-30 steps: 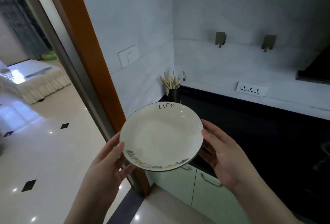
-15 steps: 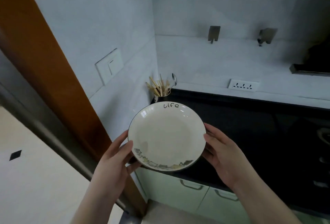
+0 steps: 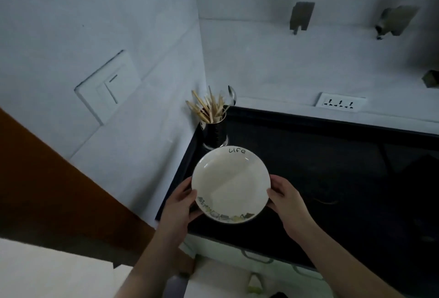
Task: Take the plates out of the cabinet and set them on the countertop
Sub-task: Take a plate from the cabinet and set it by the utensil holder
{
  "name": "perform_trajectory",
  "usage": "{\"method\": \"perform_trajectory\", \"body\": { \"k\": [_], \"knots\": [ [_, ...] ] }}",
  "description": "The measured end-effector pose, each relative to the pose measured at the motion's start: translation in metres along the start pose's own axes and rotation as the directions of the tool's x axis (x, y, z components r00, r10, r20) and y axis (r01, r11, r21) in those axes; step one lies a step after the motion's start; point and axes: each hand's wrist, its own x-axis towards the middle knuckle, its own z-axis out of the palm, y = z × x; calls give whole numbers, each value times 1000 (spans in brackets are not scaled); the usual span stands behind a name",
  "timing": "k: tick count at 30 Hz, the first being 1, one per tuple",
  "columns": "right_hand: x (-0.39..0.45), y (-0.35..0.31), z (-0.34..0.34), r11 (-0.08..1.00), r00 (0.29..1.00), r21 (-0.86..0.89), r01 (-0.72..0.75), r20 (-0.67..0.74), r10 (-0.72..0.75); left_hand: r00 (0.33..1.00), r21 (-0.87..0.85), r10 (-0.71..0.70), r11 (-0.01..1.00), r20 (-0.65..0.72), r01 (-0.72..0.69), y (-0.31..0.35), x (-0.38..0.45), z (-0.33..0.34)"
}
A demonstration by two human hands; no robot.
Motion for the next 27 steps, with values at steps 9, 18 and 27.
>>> {"method": "perform_trajectory", "body": {
  "k": [9,18,27],
  "knots": [
    [81,23,3,970,969,-51,-238,61,241,995,36,-71,997,-70,74,-25,67,14],
    [111,29,0,929,924,-88,-359,103,367,980,60,-127,989,-156,138,-49,98,12],
    [124,38,4,912,906,-116,-394,119,406,969,98,-122,985,-214,145,-62,112,12]
  ]
}}
